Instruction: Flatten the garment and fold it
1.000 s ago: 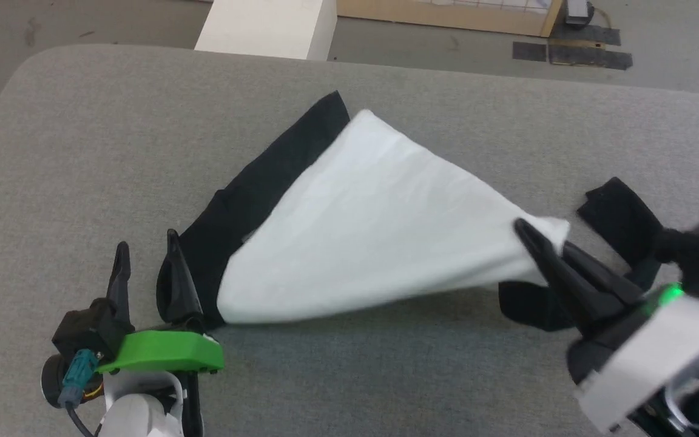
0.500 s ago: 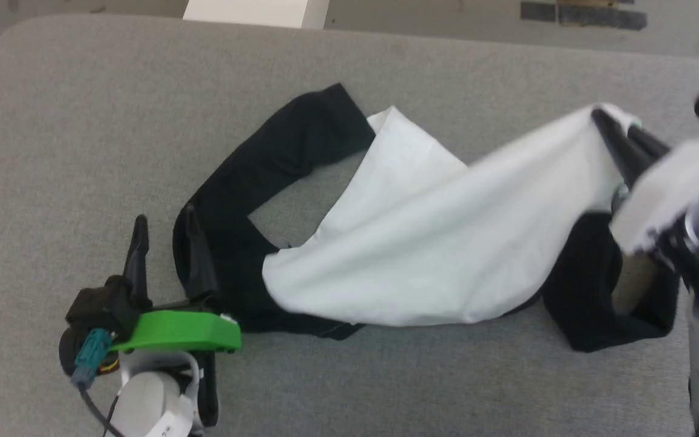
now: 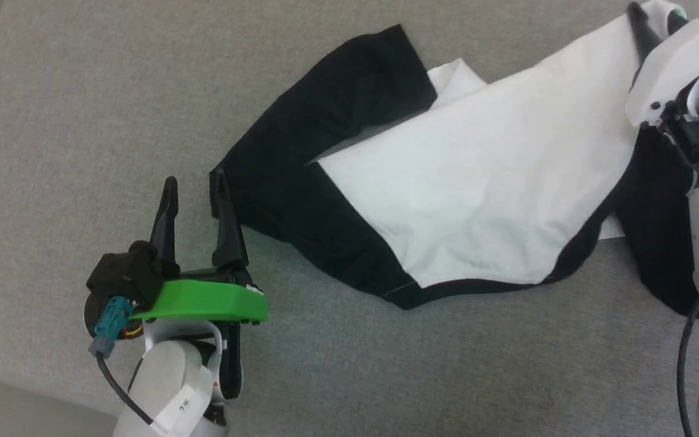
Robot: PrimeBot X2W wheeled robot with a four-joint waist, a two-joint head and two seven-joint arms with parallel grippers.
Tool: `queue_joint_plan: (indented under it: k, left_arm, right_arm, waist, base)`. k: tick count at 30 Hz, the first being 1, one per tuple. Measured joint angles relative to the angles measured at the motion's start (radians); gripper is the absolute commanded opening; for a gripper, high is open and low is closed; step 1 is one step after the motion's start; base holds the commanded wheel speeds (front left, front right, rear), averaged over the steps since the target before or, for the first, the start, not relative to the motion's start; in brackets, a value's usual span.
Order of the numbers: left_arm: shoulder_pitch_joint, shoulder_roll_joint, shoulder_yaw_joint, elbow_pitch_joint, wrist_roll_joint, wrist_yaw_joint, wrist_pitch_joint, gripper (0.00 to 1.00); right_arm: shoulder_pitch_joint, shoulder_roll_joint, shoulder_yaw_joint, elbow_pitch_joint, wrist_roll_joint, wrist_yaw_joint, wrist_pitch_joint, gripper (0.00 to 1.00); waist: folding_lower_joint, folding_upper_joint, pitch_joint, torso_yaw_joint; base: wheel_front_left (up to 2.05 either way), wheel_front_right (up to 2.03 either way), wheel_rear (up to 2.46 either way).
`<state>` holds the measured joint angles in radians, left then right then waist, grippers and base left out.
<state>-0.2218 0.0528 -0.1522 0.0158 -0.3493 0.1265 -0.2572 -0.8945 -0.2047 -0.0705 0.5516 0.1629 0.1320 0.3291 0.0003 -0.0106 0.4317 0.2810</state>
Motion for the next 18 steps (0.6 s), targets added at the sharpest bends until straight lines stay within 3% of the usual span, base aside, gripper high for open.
queue_joint_plan:
  k: [8,13,18]
  left_arm:
    - [0.008,0.000,0.018,0.019,0.016,0.000,0.000,1.00]
    - [0.052,0.000,0.053,0.030,0.035,-0.004,0.000,1.00]
    - [0.101,0.000,0.093,0.035,0.068,-0.021,0.000,1.00]
  right_arm:
    - [0.013,-0.019,0.087,0.036,0.035,0.000,-0.079,1.00]
    - [0.196,-0.048,0.091,-0.114,0.122,0.000,-0.042,1.00]
    - [0.436,-0.044,-0.007,-0.354,0.160,0.000,0.025,1.00]
  waist:
    - [0.0000,0.0000,-0.014,0.007]
    - [-0.0001,0.0000,-0.064,-0.013]
    - [-0.0003,0.0000,-0.134,-0.059]
  base:
    - [0.00,0.00,0.00]
    - [0.00,0.00,0.00]
    - [0.00,0.00,0.00]
